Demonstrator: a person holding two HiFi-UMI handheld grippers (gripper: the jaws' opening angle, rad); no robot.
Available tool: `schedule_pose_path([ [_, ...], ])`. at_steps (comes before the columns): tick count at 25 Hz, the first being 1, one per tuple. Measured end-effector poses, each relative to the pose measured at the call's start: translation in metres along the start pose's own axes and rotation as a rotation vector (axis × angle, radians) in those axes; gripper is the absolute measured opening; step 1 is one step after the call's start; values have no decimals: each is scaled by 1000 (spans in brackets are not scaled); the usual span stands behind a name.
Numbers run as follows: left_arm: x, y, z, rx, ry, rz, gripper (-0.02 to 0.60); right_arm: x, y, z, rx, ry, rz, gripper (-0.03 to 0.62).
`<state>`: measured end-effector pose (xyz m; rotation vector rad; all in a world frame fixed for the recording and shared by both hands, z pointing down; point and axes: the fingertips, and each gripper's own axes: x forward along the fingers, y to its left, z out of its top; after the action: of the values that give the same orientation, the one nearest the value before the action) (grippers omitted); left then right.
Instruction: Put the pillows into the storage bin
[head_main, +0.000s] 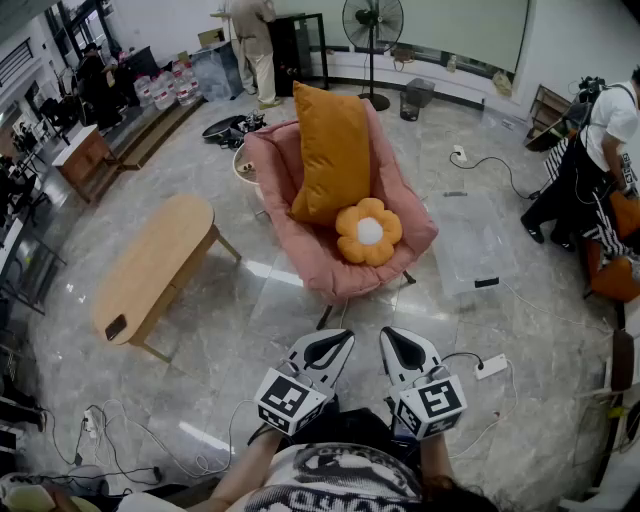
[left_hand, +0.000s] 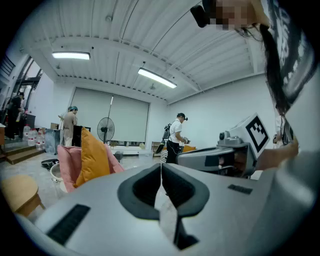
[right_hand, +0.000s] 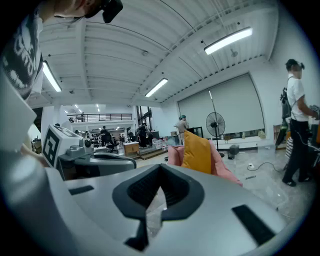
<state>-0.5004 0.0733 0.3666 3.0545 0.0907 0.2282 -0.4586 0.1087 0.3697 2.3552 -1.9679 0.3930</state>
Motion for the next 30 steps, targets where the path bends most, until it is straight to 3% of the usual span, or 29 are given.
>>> schedule_pose_path([
  [15, -4, -4, -8, 5, 21, 38, 17, -14, -2, -13, 31, -18, -3, -2],
  [21, 1, 1, -19, 6, 69, 52, 17, -22, -11, -23, 59, -9, -18, -2],
  [30, 60, -10, -6, 54, 84, -55, 17, -29, -69, -22, 128, -24, -123, -2],
])
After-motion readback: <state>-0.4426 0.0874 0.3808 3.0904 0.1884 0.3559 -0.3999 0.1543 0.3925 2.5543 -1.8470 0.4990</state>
